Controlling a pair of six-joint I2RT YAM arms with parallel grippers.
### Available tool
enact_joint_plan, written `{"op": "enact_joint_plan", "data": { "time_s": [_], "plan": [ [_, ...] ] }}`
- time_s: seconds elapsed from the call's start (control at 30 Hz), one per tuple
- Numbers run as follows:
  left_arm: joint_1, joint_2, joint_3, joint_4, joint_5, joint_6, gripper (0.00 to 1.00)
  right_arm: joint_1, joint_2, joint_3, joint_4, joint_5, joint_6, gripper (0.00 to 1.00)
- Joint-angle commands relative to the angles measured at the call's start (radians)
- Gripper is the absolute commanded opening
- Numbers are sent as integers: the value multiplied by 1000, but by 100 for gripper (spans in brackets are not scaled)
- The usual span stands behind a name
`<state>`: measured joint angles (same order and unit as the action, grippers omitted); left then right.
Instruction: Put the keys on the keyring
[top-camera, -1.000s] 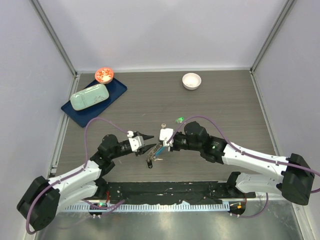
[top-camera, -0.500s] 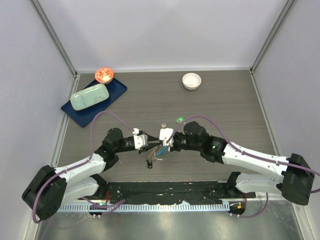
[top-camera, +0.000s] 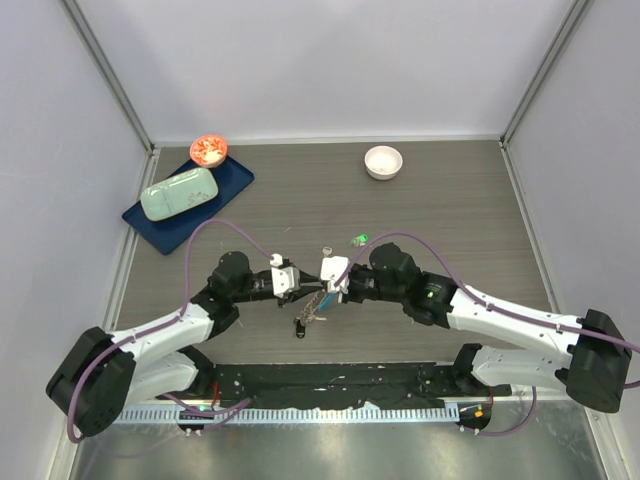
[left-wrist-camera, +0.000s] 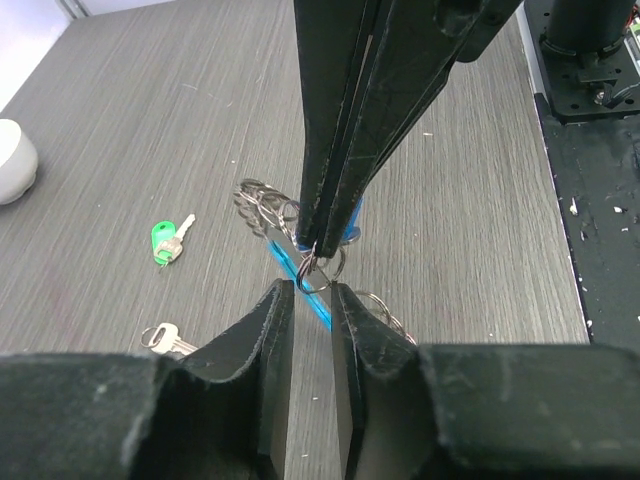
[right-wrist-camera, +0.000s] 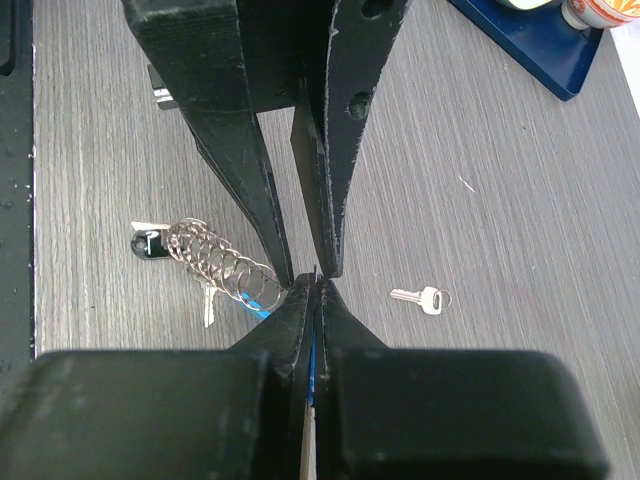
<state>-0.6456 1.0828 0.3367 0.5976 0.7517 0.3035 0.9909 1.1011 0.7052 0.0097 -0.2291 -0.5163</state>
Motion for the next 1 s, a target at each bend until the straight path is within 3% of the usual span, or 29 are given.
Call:
{"op": "enact_joint_plan", "data": {
  "time_s": [0.0,0.27,0.6,0.83,0.97],
  "plan": [
    [4,-12,22,-21,-2,28,25,5,-49,36,61,13,12,1],
    [4,25,27,67,24,-30,20,5,-43,37,58,1,13,1],
    [4,42,4,206,3,-102,27,5,-37,39,52,-10,16,1],
    [4,63,4,206,24,-110,15,5,-43,39,49,0,13,1],
    [4,60,-5,183,26,-106,22,5,-52,37,47,16,13,1]
  ]
}}
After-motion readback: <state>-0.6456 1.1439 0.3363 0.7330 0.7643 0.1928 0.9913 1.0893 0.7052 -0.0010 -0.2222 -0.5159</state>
